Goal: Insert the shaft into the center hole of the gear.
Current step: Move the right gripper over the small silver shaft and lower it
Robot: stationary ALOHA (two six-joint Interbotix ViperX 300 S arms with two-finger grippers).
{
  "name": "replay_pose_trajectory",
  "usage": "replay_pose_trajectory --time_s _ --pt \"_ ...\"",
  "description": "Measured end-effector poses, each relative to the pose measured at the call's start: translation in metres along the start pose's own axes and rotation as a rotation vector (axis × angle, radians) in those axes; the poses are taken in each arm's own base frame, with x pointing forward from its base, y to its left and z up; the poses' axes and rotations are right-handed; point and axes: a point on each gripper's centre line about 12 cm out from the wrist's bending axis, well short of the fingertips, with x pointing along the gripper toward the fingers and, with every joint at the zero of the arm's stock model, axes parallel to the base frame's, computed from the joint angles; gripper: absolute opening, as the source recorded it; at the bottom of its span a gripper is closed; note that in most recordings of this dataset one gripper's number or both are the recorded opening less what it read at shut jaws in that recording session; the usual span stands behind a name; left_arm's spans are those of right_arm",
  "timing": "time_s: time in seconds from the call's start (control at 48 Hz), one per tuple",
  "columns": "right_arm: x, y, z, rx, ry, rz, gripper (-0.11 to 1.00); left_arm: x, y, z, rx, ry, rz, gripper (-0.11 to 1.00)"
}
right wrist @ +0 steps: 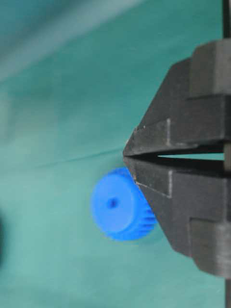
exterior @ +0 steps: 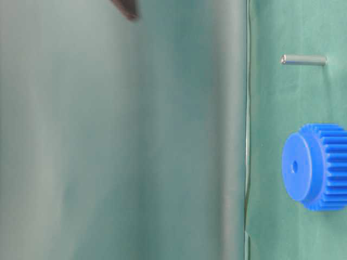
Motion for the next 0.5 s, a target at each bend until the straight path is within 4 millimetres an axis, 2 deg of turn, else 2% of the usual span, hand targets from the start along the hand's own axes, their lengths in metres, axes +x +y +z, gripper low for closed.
replay_pose_trajectory --time_s 0.083,0.229,0.292,0.5 --pt "0.017 -0.002 -0.010 0.004 0.066 -0.006 0.25 0.000 0.000 0.000 0.000 0.002 0.000 0.00" --pt "0.045 -0.003 -0.032 0.006 0.173 -0.011 0.70 0.000 0.000 -0.003 0.000 0.023 0.000 0.00" --pt "0.055 -0.003 -0.045 0.005 0.224 -0.012 0.85 0.000 0.000 -0.003 -0.002 0.029 -0.001 0.00" --pt "0.077 -0.004 -0.080 0.021 0.316 -0.021 0.78 0.000 0.000 -0.004 -0.005 0.035 0.000 0.00"
